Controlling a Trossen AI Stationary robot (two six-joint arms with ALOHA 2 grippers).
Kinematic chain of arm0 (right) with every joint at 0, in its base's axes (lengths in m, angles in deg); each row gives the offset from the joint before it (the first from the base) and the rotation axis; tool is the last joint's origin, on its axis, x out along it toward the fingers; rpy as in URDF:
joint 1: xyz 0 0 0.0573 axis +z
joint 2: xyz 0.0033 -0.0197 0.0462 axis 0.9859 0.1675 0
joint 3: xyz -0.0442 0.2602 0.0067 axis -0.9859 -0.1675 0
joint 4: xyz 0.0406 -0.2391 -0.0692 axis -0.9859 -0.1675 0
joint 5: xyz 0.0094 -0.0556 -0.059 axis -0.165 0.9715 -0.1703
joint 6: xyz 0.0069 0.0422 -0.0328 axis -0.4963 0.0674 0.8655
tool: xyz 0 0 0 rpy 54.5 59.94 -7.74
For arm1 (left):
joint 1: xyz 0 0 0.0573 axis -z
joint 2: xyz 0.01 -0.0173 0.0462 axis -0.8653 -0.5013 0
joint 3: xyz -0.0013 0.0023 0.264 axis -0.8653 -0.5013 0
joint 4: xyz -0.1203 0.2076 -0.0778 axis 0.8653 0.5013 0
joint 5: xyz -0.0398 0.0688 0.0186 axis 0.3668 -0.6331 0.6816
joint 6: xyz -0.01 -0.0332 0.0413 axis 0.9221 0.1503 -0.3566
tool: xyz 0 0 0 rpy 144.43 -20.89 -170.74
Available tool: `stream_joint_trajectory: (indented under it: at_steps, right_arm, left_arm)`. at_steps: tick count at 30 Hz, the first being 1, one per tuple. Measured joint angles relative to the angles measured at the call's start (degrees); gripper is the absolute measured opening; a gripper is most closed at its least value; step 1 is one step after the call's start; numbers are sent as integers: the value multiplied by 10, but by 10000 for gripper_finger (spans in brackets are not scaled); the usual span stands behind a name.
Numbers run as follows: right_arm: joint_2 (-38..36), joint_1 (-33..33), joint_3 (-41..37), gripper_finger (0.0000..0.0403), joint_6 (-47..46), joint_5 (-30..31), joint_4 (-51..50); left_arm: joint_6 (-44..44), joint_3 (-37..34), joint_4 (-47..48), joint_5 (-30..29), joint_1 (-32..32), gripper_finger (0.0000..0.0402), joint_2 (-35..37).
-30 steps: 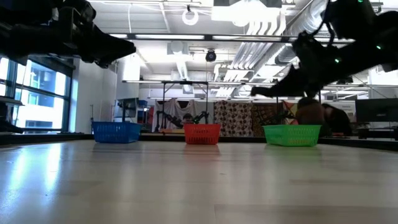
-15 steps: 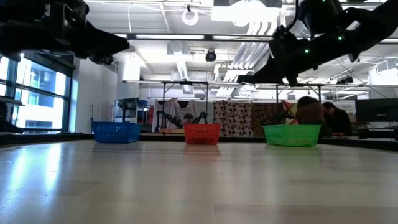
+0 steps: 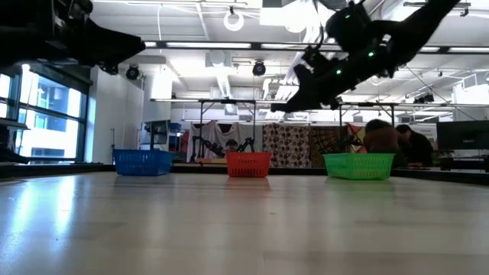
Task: Sort rubber bands into baskets
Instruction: Put the black rubber band into the red bin
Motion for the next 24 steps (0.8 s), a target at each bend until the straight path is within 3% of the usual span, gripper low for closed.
stream_joint_trajectory:
  at_steps: [4, 9, 18, 24]
  right_arm:
    - [43, -32, 45, 0, 0, -19, -24]
    - [98, -65, 114, 0, -1, -52, -77]
    - [221, -93, 278, 0, -30, -54, -226]
    - [262, -110, 347, 0, -40, -54, -318]
  left_arm:
    - [5, -36, -28, -9, -1, 82, 36]
    - [6, -38, 14, -11, -11, 82, 80]
    - [-1, -37, 99, -10, -32, 82, 159]
    - [-18, -37, 133, -10, -35, 82, 221]
